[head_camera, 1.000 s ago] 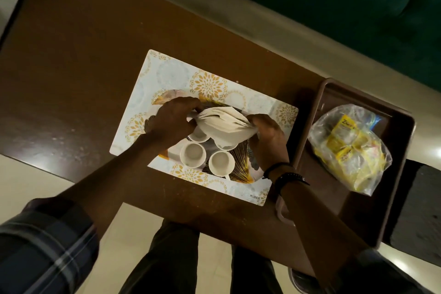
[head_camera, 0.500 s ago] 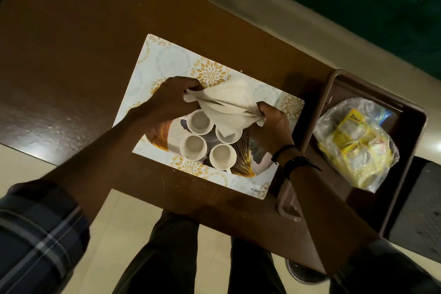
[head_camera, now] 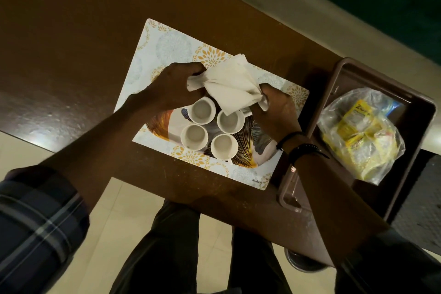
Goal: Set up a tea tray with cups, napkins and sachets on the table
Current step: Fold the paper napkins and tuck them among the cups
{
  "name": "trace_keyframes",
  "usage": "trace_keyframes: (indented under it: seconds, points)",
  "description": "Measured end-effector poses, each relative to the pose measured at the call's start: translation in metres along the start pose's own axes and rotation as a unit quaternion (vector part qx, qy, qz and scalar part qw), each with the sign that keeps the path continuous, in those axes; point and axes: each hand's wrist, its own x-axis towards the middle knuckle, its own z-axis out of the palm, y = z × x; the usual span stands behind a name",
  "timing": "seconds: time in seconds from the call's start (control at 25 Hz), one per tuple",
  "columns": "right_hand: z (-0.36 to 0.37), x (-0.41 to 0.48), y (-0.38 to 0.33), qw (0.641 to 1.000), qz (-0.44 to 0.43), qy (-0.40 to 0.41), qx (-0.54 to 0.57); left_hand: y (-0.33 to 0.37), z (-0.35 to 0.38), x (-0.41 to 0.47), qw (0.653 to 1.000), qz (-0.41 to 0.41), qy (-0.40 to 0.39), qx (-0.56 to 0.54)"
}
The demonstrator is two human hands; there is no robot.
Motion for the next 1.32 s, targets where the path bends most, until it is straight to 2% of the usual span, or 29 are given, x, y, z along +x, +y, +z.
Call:
trace_keyframes:
  seconds: [0.12, 0.24, 0.32, 0.44, 0.52, 0.68, 0.92, 1.0, 1.12, 1.16, 1.2, 1.24, 1.32]
  points:
    - [-0.006, 0.003, -0.007, 0.997, 0.011, -0.001, 0.080, 0.010, -0.003, 0.003, 0.999, -0.028, -0.017, -0.033]
    - [-0.018, 0.011, -0.017, 0.979, 0.083, -0.047, 0.178, 0.021, -0.012, 0.010, 0.995, -0.044, 0.010, -0.084]
    - [-0.026, 0.017, -0.022, 0.966, 0.116, -0.077, 0.219, 0.029, -0.020, 0.013, 0.985, -0.097, 0.003, -0.144]
    - [-0.035, 0.024, -0.024, 0.916, 0.217, -0.172, 0.291, 0.030, -0.026, 0.018, 0.943, -0.225, -0.085, -0.229]
    - [-0.038, 0.025, -0.024, 0.882, 0.264, -0.225, 0.318, 0.031, -0.028, 0.020, 0.918, -0.278, -0.125, -0.254]
    - [-0.041, 0.022, -0.020, 0.862, 0.291, -0.220, 0.352, 0.030, -0.025, 0.017, 0.907, -0.267, -0.113, -0.304]
    - [-0.047, 0.008, -0.015, 0.849, 0.232, -0.225, 0.419, 0.022, -0.026, -0.005, 0.885, -0.214, -0.096, -0.402]
    - [-0.050, 0.003, -0.019, 0.835, 0.216, -0.222, 0.454, 0.024, -0.027, -0.014, 0.851, -0.210, -0.059, -0.478]
    - [-0.053, -0.007, -0.037, 0.793, 0.212, -0.170, 0.545, 0.038, -0.019, -0.031, 0.721, -0.229, -0.004, -0.653]
    - [-0.052, -0.012, -0.045, 0.777, 0.212, -0.155, 0.572, 0.048, -0.012, -0.036, 0.696, -0.230, -0.004, -0.681]
    - [-0.048, -0.018, -0.053, 0.771, 0.211, -0.148, 0.582, 0.059, -0.005, -0.040, 0.687, -0.224, -0.001, -0.691]
    - [-0.043, -0.026, -0.061, 0.779, 0.211, -0.150, 0.570, 0.070, 0.004, -0.043, 0.687, -0.213, 0.005, -0.695]
    - [-0.035, -0.044, -0.076, 0.828, 0.208, -0.175, 0.491, 0.091, 0.018, -0.044, 0.691, -0.195, 0.049, -0.694]
